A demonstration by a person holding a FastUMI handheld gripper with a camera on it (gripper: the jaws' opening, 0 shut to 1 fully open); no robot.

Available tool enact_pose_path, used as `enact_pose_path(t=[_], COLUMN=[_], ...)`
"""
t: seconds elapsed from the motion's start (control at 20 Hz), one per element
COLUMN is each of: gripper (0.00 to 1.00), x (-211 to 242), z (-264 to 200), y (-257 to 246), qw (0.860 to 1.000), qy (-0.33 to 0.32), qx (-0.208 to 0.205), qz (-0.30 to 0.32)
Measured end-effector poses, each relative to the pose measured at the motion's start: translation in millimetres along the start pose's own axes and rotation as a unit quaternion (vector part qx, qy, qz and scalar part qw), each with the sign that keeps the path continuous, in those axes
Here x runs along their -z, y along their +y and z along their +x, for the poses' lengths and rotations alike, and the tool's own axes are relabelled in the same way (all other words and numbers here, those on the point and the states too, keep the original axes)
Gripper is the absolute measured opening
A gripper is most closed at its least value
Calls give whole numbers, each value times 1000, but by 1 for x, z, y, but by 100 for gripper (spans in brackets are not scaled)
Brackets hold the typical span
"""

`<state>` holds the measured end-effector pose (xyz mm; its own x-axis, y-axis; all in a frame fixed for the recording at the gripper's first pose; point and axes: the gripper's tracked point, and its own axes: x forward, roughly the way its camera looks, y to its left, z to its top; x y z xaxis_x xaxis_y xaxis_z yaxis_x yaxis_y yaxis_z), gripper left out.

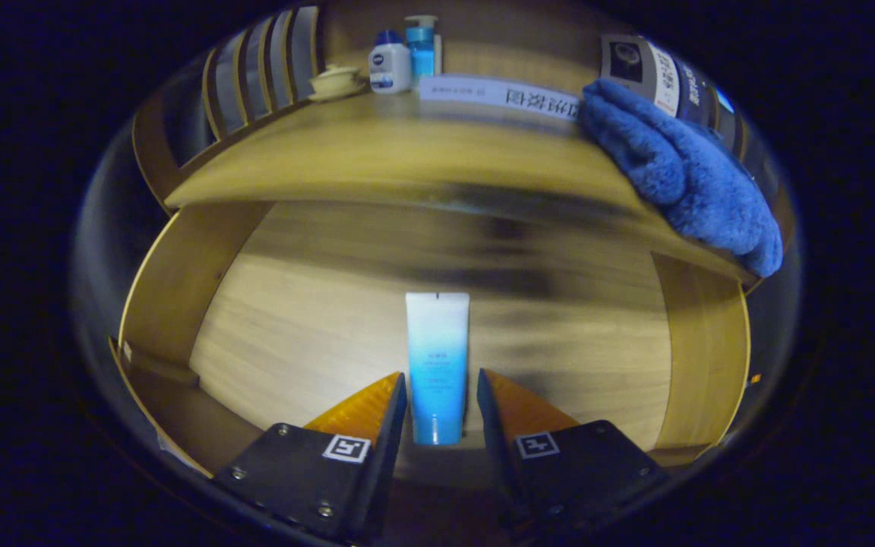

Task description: Pull open the drawer, take out the items inside it, and place them on the countertop above the cabinet.

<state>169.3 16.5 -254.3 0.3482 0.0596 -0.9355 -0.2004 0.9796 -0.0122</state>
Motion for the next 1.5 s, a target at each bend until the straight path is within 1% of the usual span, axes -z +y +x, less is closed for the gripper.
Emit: enact_pose_path(t=[0.1, 0.3, 0.35, 0.5, 0.6, 0.65, 0.7, 0.8, 0.85, 0.9, 0.95, 1.05, 1.1, 1.25, 1.5], gripper=[55, 55, 45, 42, 39, 38, 38, 32, 32, 31, 32, 31, 32, 31, 31], x=[8, 14, 11, 10, 7, 8, 2, -10, -10, -14, -15, -16, -14, -14, -20], z=[1, 7, 8, 8, 6, 5, 3, -1, -4, -8, -10, -20, -26, -46, -85], y=[0, -1, -1, -1, 4, 4, 3, -1, 0, -2, -2, 8, 11, 13, 32], qw=[1000, 999, 999, 999, 998, 997, 997, 995, 994, 994, 994, 996, 996, 995, 994], qy=[24, 42, 33, 24, 14, 13, 6, -31, -36, -42, -49, -53, -50, -61, -92], qx=[0, 6, 6, 5, 2, 7, 22, 42, 43, 49, 48, 22, 17, 17, -14], qz=[-5, -26, -27, -37, -59, -76, -80, -88, -97, -92, -84, -71, -71, -76, -64])
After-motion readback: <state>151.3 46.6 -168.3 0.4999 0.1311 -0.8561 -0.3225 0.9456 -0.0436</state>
